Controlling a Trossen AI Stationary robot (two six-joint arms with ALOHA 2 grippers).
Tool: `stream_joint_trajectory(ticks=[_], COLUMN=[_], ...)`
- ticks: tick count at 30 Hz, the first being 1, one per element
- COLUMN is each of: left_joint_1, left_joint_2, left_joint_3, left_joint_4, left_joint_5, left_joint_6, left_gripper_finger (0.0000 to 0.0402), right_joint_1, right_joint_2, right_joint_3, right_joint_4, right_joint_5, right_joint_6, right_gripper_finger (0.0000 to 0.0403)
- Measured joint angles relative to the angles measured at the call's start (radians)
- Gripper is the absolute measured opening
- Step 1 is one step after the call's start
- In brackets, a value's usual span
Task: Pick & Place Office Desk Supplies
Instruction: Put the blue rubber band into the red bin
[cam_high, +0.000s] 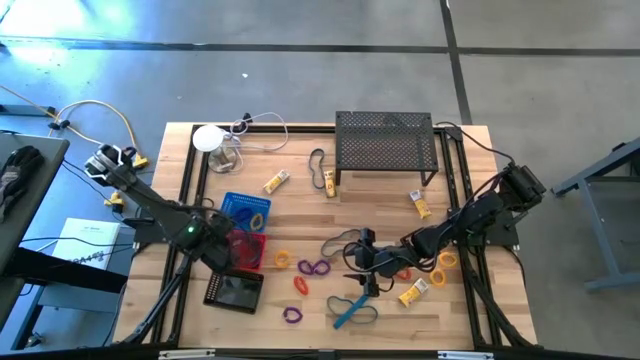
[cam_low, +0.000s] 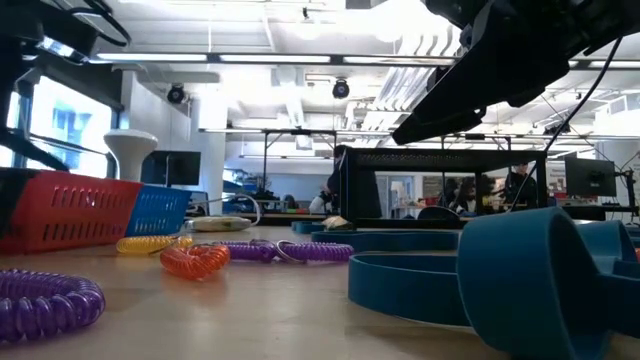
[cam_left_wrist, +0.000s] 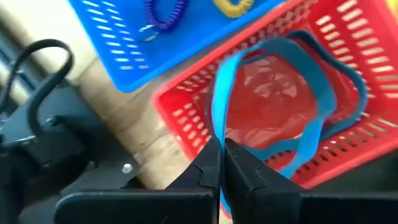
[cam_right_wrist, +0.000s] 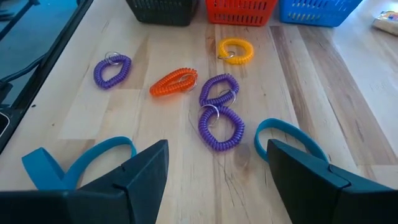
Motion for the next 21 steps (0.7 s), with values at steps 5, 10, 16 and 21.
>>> stream_joint_trajectory(ticks=[5, 10, 16, 21], left_joint_1=[0.007, 0.038, 0.069, 0.093], left_joint_2=[0.027, 0.045, 0.045, 0.045], left_joint_3=[-0.024, -0.056, -0.063, -0.089], left_joint_4=[0.032, 0.054, 0.193, 0.232], left_joint_5=[-0.003, -0.027, -0.053, -0.047], left_joint_6=[0.015, 0.042, 0.164, 0.195], left_gripper_finger=[0.0001, 0.0001, 0.0001, 0.0001], right_joint_1=[0.000, 0.000, 0.000, 0.000], right_joint_2=[0.000, 0.000, 0.000, 0.000], right_joint_3=[0.000, 0.000, 0.000, 0.000], right_joint_4=[0.000, 0.000, 0.000, -0.001], right_joint_5=[0.000, 0.000, 0.001, 0.000], right_joint_6=[0.000, 0.000, 0.000, 0.013], right_gripper_finger=[0.0260, 0.0260, 0.0260, 0.0260])
